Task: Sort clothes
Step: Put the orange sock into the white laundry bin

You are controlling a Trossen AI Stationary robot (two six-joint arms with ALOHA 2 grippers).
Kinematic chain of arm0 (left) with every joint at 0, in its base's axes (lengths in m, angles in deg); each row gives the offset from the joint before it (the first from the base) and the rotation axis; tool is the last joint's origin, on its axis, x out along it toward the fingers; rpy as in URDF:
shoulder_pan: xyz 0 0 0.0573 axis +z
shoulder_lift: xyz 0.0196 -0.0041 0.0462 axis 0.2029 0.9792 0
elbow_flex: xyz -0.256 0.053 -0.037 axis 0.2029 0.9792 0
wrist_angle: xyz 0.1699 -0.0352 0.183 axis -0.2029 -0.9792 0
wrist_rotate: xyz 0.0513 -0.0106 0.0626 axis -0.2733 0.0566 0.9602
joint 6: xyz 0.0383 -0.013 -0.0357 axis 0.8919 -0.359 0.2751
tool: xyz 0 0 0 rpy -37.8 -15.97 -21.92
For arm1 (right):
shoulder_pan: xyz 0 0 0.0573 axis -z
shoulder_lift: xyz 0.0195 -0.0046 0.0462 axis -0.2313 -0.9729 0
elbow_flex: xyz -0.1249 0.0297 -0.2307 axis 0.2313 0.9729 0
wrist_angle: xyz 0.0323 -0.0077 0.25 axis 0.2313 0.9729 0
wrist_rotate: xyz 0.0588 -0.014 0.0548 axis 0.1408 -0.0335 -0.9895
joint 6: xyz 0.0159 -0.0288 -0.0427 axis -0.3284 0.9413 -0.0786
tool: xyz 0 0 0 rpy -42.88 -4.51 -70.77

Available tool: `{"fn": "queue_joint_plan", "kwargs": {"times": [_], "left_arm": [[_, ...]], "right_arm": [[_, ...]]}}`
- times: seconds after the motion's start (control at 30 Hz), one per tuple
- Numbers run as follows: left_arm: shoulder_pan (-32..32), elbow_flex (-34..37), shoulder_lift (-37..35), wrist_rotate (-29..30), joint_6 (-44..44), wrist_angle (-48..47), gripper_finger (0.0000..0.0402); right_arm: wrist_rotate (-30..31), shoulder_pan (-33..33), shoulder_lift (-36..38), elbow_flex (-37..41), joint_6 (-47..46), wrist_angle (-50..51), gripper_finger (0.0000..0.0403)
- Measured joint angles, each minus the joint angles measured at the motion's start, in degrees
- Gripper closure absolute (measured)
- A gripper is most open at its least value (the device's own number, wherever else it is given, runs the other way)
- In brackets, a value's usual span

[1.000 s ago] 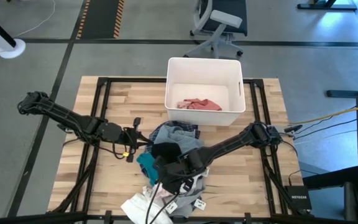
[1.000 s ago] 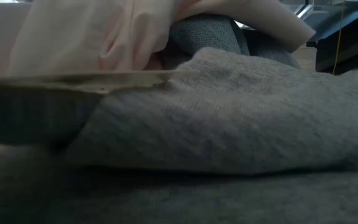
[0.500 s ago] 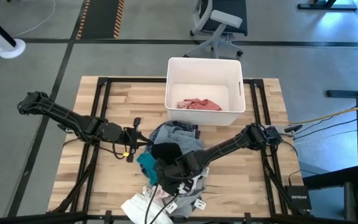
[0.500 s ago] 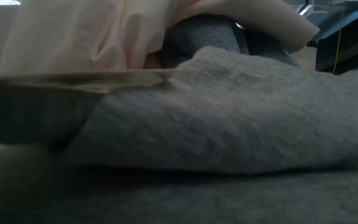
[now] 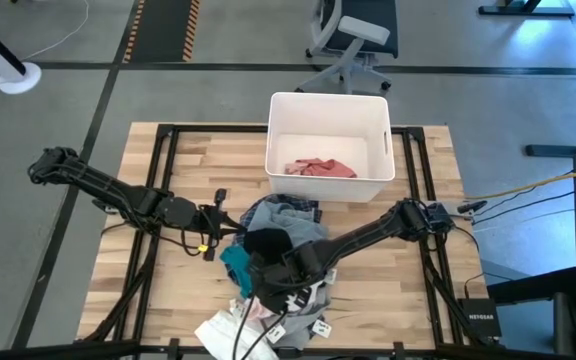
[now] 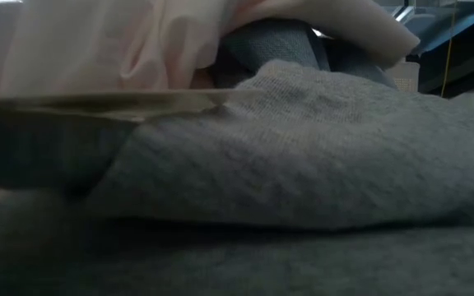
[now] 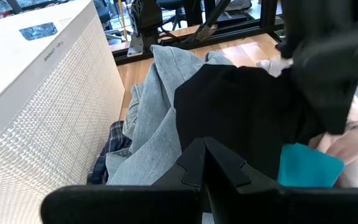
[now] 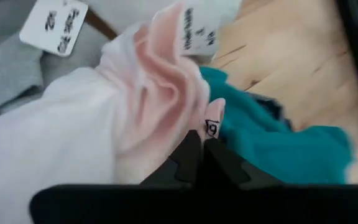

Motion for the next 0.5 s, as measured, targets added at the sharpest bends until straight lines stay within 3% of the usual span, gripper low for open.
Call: {"fn": "queue_joint_plan", "kwargs": {"times": [0.13,0.27,0.5], "left_arm": [[0.0,0.0,0.0,0.0,0.0,-0.1,0.0402],[0.0,0.0,0.0,0.0,0.0,-0.2,0.0402],[0.0,0.0,0.0,0.0,0.0,-0.4,0.0402]], "right_arm": [[2.7,0.0,0.0,-5.2,0.2,3.8,0.0395],[5.8,0.0,0.0,-10.1,0.2,7.9,0.0385],[8.4,0.1,2.8,-9.6,0.2,8.7,0.0373]]}}
